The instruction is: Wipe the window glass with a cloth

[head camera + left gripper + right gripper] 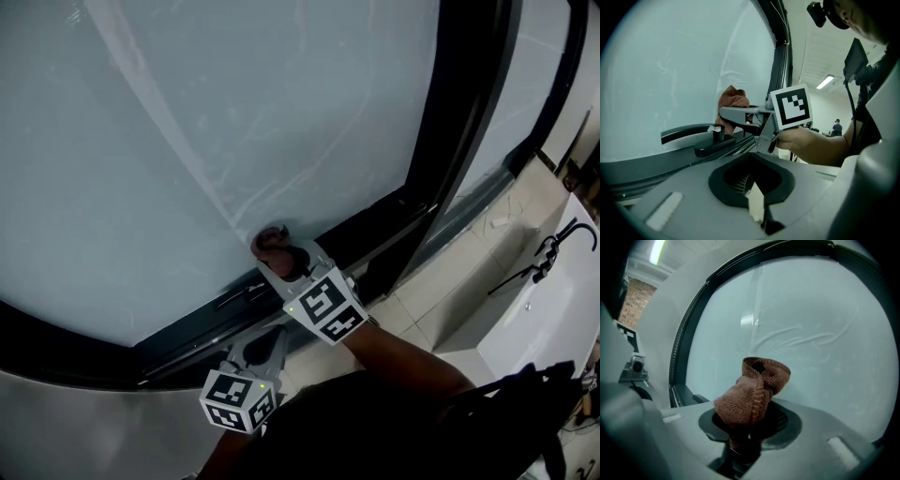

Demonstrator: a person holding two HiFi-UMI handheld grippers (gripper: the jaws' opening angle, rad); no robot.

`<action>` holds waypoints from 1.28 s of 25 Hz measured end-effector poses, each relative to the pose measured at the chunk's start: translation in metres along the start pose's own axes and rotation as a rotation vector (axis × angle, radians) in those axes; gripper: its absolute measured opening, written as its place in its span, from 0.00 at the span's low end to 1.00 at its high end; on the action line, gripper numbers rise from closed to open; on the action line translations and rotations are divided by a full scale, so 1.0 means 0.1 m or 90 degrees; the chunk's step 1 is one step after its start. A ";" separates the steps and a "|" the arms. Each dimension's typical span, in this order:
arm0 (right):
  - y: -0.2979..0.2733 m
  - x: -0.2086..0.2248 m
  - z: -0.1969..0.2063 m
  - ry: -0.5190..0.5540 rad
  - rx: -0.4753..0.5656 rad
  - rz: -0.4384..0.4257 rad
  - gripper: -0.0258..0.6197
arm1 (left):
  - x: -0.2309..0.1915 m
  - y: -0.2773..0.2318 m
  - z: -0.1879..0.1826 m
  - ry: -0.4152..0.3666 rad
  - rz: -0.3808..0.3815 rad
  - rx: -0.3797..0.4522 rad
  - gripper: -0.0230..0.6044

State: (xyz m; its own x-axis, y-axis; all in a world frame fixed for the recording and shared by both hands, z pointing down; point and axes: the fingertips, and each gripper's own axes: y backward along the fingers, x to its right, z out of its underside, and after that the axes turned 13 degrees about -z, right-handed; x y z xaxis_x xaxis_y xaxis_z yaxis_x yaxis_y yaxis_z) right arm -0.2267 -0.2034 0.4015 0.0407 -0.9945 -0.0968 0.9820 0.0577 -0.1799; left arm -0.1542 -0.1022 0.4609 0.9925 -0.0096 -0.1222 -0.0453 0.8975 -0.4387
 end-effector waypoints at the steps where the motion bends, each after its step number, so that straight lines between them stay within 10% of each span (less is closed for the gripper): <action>1: 0.06 0.01 -0.01 0.002 0.001 -0.018 0.20 | 0.05 -0.03 0.00 -0.001 0.006 -0.001 0.06; 6: 0.59 0.31 -0.10 0.012 0.031 0.002 0.20 | 0.27 -0.23 -0.04 -0.013 0.038 -0.008 0.06; 21: 2.24 2.20 -0.05 0.016 0.002 0.389 0.20 | 0.50 -0.56 -0.19 -0.033 0.033 -0.016 0.06; 32: 2.31 2.60 -0.28 0.019 0.042 0.428 0.20 | 0.48 -0.65 -0.30 -0.031 0.007 -0.007 0.06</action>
State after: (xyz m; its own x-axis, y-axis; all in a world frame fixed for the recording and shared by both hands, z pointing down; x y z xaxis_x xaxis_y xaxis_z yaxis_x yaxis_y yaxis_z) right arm 0.0052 -0.4458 0.3077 0.6421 -0.7416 -0.1941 0.7546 0.6561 -0.0105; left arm -0.1067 -0.1741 0.4563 0.9962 0.0212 -0.0839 -0.0567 0.8922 -0.4480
